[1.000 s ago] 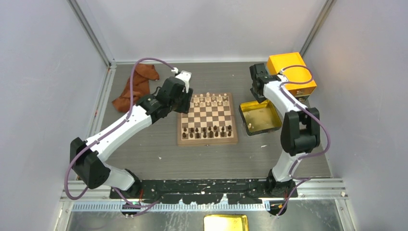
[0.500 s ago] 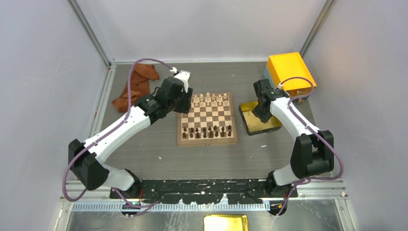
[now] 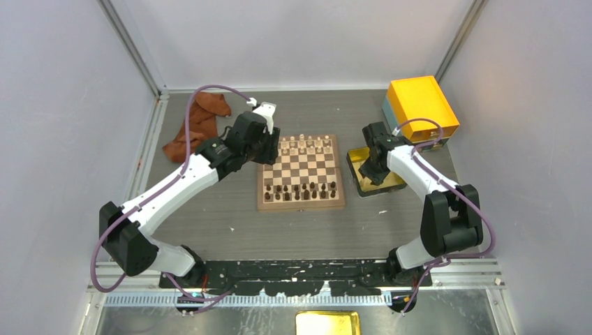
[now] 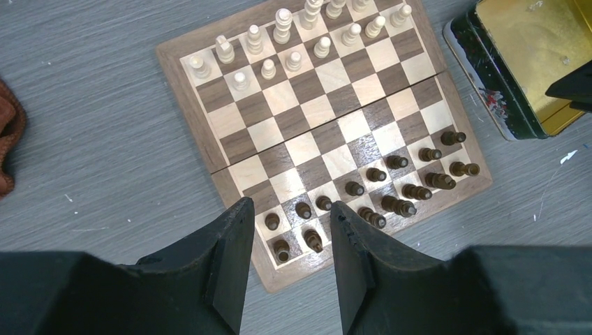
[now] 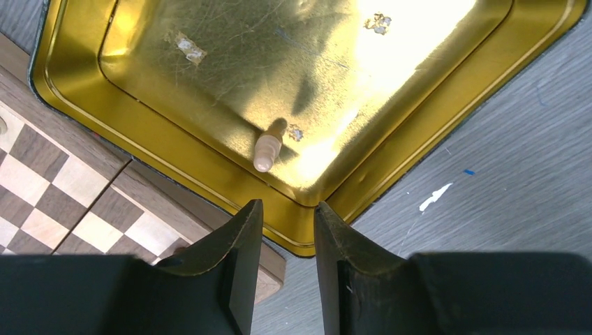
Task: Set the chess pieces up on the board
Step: Pick up the chess piece from the storage box.
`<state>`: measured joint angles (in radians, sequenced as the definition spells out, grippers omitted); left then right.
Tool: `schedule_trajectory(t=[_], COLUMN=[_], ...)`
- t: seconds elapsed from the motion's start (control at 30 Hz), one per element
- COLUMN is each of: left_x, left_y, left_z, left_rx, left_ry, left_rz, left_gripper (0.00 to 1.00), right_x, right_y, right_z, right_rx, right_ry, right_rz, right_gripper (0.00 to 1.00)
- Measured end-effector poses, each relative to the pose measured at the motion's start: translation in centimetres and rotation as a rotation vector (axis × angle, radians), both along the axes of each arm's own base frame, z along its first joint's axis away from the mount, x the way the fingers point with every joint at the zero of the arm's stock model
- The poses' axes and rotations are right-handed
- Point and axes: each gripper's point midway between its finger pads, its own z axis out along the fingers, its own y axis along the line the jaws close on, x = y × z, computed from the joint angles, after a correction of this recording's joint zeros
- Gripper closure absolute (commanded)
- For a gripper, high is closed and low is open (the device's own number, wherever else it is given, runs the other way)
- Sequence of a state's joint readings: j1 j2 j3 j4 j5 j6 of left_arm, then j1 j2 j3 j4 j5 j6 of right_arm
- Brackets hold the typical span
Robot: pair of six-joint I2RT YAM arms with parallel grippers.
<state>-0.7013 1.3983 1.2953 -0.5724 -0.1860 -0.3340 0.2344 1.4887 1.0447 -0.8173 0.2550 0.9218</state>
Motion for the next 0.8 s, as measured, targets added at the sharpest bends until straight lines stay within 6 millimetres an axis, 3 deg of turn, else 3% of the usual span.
schedule_trajectory(t=[0.8], left_x=[0.2], left_y=[-0.3], left_z=[-1.4], left_rx=[0.022], left_ry=[0.031], left_rz=[-0.006], left_gripper=[0.55], right_x=[1.7], right_y=[0.7], right_z=[-3.4], right_rx=[0.006], right_ry=[0.033], right_rz=[0.008], right_gripper=[0.62])
